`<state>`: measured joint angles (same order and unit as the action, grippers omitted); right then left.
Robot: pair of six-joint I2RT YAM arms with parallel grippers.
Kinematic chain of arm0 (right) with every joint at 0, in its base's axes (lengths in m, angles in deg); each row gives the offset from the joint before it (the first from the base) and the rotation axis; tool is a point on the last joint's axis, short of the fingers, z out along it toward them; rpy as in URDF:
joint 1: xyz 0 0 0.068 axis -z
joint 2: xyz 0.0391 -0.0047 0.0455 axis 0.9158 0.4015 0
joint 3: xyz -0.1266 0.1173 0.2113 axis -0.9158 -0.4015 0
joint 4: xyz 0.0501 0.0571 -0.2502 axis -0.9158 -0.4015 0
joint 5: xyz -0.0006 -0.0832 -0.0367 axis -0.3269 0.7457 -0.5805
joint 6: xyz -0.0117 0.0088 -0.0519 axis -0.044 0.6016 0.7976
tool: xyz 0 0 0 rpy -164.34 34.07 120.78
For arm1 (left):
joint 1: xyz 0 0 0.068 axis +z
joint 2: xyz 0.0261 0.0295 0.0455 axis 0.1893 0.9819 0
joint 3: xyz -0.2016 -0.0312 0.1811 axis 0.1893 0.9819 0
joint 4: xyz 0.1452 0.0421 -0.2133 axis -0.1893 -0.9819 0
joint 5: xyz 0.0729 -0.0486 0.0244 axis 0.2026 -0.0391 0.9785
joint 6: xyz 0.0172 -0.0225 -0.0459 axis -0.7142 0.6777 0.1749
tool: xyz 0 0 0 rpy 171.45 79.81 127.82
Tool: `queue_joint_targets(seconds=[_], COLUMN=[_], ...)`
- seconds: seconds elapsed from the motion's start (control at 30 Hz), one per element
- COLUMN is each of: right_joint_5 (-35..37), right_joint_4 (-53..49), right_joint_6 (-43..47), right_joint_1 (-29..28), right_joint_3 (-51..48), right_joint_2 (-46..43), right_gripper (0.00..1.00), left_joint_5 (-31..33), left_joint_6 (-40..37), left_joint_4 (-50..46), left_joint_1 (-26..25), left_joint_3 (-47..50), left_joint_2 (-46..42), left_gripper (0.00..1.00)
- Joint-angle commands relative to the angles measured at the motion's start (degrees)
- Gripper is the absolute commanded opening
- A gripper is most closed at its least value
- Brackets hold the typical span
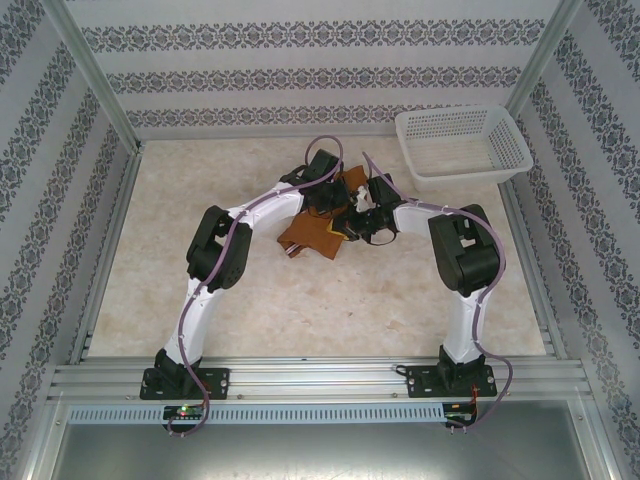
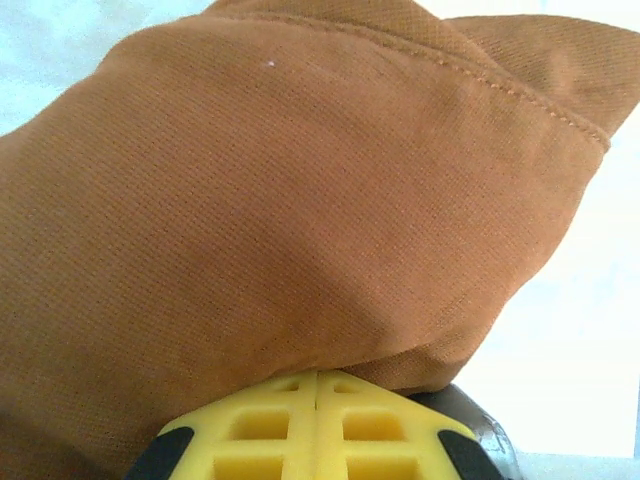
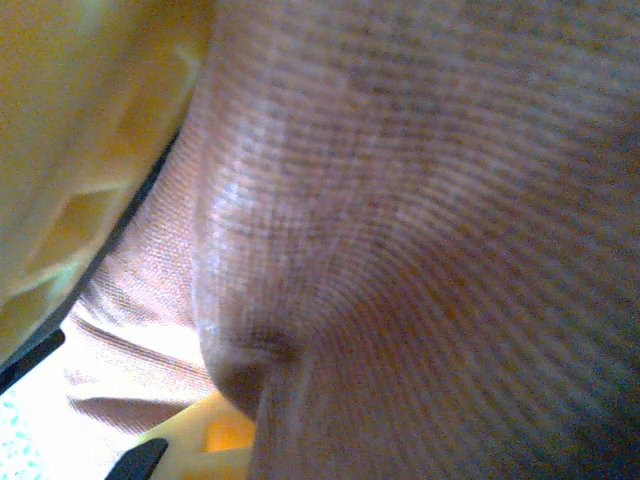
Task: Roll up the long pants
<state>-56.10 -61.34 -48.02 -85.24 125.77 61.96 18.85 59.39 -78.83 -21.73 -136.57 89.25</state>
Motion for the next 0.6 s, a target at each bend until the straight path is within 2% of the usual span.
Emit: queue_joint_targets(seconds=[0.0,0.03,0.1,0.17,0.2,0.3,0.37,0.47,0.57], right_joint_5=[-1.7,-1.5,-1.2,-0.9,-0.7,-0.7,-1.0,-1.8,-2.5], right_joint_4=[-3.4,-3.5,-4.0,-4.4,-4.4,-4.0,-3.6,-1.6,0.6], right_joint_6=[3.9,4.0,4.0,4.1,4.1,3.2,2.1,-0.1,-2.0], right_joint_1=[-6.0,-6.0,-6.0,-5.9,-5.8,-5.3,-4.8,-3.9,-2.9], right_joint_3=[-3.3,-3.6,-3.8,-4.0,-4.0,-3.6,-2.8,-1.5,-0.1], right_joint_2=[2.1,1.4,-0.1,-2.0,-2.8,-5.6,-7.2,-8.8,-9.4], right_gripper=[0.00,0.00,0.00,0.00,0.00,0.00,0.00,0.00,0.00], left_joint_5=[-1.7,-2.0,-2.5,-2.2,-1.6,-0.1,0.3,1.3,3.4], left_joint_6=[1.7,1.8,1.9,1.7,1.2,-0.2,0.0,-0.3,-2.1], left_joint_4=[-8.2,-8.6,-10.1,-13.2,-15.5,-23.9,-26.9,-28.1,-28.3], left_joint_1=[-2.7,-1.9,0.3,2.7,3.9,7.6,10.7,15.0,18.6], left_joint_3=[0.4,-1.7,-7.5,-16.1,-21.3,-38.8,-45.3,-44.3,-37.2], left_joint_2=[4.1,4.2,4.3,4.7,5.3,7.6,7.2,2.3,-4.6], left_gripper=[0.00,0.11,0.50,0.95,1.00,1.00,1.00,1.00,1.00])
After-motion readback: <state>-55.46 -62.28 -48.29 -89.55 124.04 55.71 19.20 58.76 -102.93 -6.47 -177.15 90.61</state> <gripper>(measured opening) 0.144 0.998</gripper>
